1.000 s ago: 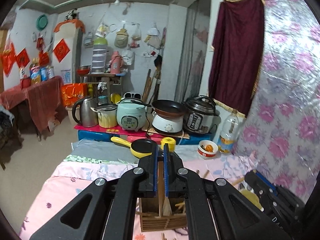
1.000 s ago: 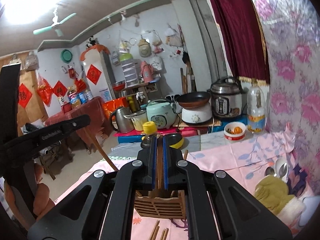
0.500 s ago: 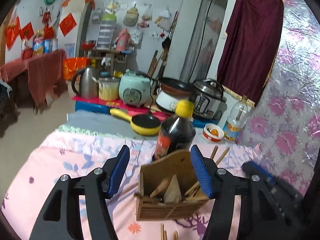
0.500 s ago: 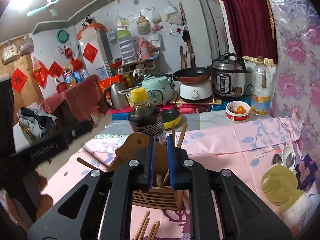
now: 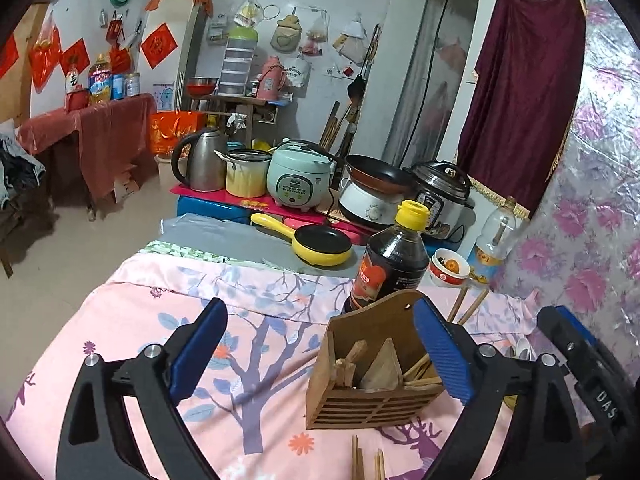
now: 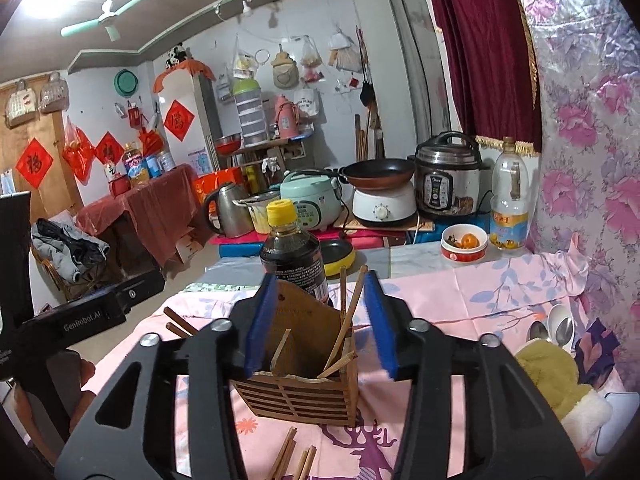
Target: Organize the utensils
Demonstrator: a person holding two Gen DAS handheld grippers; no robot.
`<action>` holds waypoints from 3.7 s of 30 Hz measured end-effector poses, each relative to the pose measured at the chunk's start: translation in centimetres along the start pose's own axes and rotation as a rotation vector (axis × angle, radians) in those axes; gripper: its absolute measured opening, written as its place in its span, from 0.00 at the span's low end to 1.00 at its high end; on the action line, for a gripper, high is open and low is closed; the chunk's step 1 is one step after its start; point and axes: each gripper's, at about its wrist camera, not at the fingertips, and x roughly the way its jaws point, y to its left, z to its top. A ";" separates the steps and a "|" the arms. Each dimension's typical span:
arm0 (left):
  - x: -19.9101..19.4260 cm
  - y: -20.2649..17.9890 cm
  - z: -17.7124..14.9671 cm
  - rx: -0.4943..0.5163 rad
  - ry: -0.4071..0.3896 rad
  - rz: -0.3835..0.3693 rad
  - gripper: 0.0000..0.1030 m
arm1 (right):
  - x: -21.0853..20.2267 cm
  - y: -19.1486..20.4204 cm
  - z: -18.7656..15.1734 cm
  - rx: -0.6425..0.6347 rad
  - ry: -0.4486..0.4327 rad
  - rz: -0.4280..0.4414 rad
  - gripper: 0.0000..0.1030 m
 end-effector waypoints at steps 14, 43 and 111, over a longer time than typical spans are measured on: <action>-4.3 -0.2 -0.3 0.034 -0.069 0.074 0.94 | -4.0 1.1 -0.3 -0.033 -0.068 -0.037 0.75; -7.9 1.2 -16.1 0.255 0.027 0.286 0.94 | -6.0 -4.2 -14.9 -0.032 0.327 -0.016 0.94; 3.3 3.3 -20.4 0.113 0.562 0.036 0.94 | -3.7 0.4 -21.5 -0.479 0.506 -0.238 0.78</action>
